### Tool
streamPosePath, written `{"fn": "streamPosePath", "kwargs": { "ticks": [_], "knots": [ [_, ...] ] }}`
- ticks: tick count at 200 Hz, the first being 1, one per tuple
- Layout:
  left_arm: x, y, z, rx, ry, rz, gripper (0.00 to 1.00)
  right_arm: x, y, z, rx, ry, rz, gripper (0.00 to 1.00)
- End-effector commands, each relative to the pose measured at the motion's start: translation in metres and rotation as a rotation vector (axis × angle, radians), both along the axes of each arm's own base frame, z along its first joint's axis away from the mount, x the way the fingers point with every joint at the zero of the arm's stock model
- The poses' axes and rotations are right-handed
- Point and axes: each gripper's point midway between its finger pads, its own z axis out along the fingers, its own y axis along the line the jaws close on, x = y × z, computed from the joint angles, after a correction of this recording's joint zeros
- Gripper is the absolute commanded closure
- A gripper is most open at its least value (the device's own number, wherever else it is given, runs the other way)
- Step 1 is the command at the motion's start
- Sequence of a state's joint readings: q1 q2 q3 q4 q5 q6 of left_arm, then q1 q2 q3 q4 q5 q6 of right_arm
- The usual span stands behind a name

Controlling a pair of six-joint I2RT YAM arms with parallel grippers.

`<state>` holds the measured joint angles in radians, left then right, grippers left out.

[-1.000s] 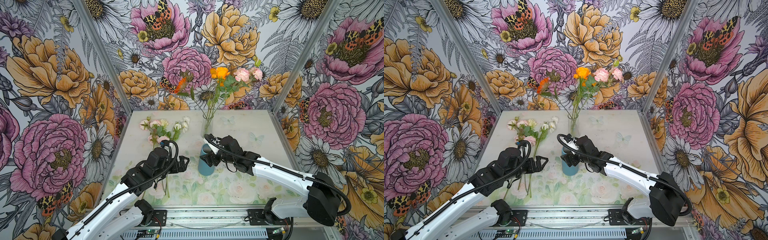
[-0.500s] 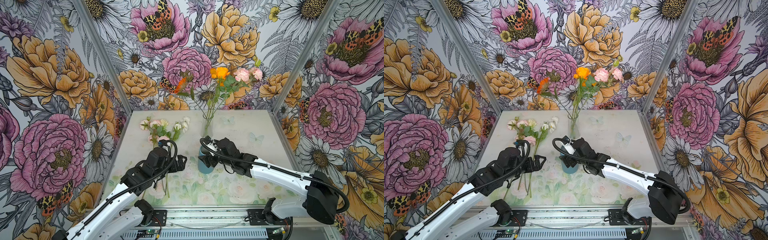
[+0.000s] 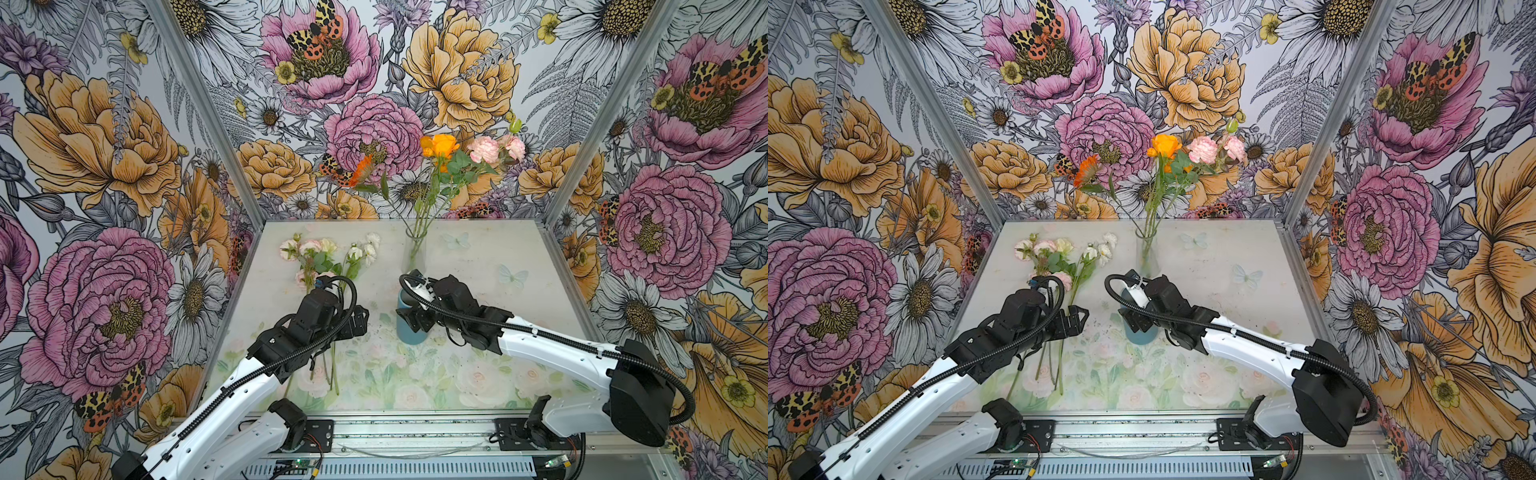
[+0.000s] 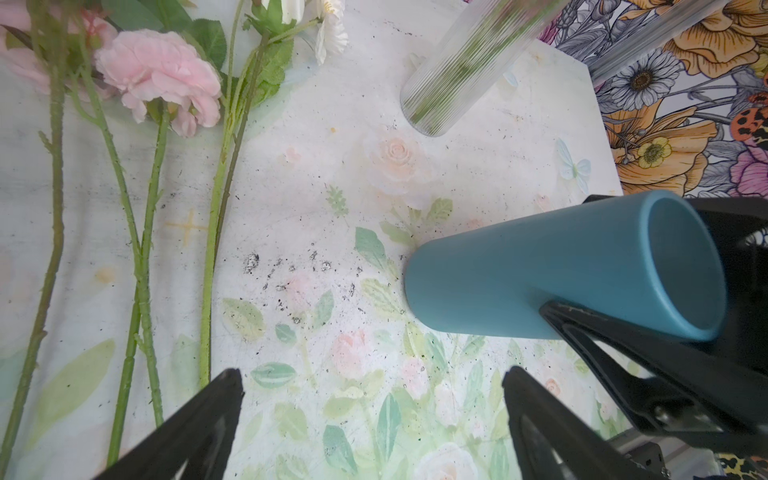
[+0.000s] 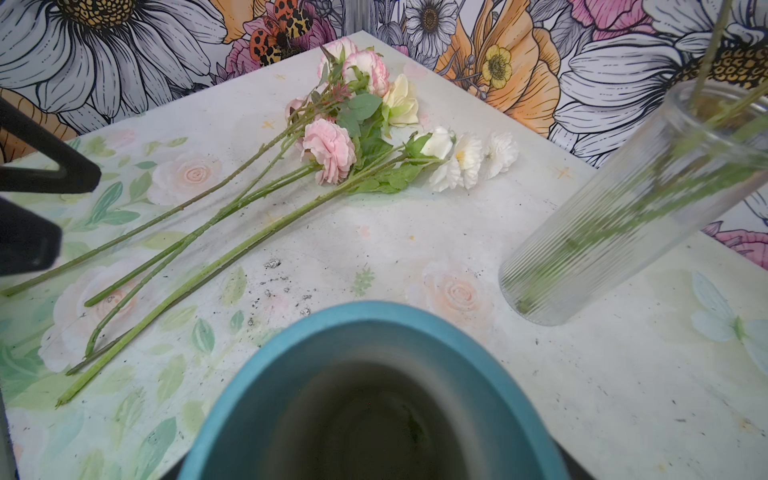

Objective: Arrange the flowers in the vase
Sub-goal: 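Set the teal vase upright beside the glass vase and open the right gripper, then lower the left gripper onto the rose stems while the right gripper moves over the bunch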

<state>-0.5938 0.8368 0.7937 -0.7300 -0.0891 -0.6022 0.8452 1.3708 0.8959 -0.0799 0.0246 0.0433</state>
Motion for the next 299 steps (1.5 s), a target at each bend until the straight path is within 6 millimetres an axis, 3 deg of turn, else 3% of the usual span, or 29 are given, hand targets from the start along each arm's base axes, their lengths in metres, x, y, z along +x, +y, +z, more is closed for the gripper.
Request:
{"fn": "streamPosePath", "kwargs": {
  "ticks": [1,61,90,126,162,205,233,264,299],
  "knots": [
    [0.005,-0.001,0.012,0.004,-0.026,-0.016,0.01,0.016,0.006,0.038,0.103,-0.121,-0.035,0.2],
    [0.001,-0.016,0.026,-0.043,-0.038,-0.103,0.01,0.019,-0.001,0.04,0.093,-0.145,-0.052,0.01],
    [0.006,-0.009,0.021,-0.021,-0.036,-0.064,0.01,0.02,-0.004,0.049,0.105,-0.162,-0.052,0.01],
    [0.017,0.004,0.026,0.02,-0.065,0.004,0.01,0.017,-0.011,0.064,0.098,-0.181,-0.051,0.01],
    [0.043,0.038,0.014,0.101,-0.033,0.142,0.02,0.001,-0.022,0.095,0.117,-0.197,-0.011,0.0],
    [0.067,0.086,-0.031,0.214,0.088,0.331,0.22,-0.031,-0.031,0.13,0.167,-0.171,0.062,0.0],
    [0.078,0.098,-0.051,0.217,0.14,0.376,0.38,-0.056,-0.021,0.146,0.227,-0.125,0.165,0.0],
    [0.077,0.093,-0.069,0.199,0.2,0.35,0.63,-0.076,0.0,0.137,0.235,-0.067,0.258,0.01],
    [0.05,0.086,-0.104,0.197,0.287,0.347,0.7,-0.098,0.022,0.128,0.21,-0.053,0.321,0.0]
  ]
}}
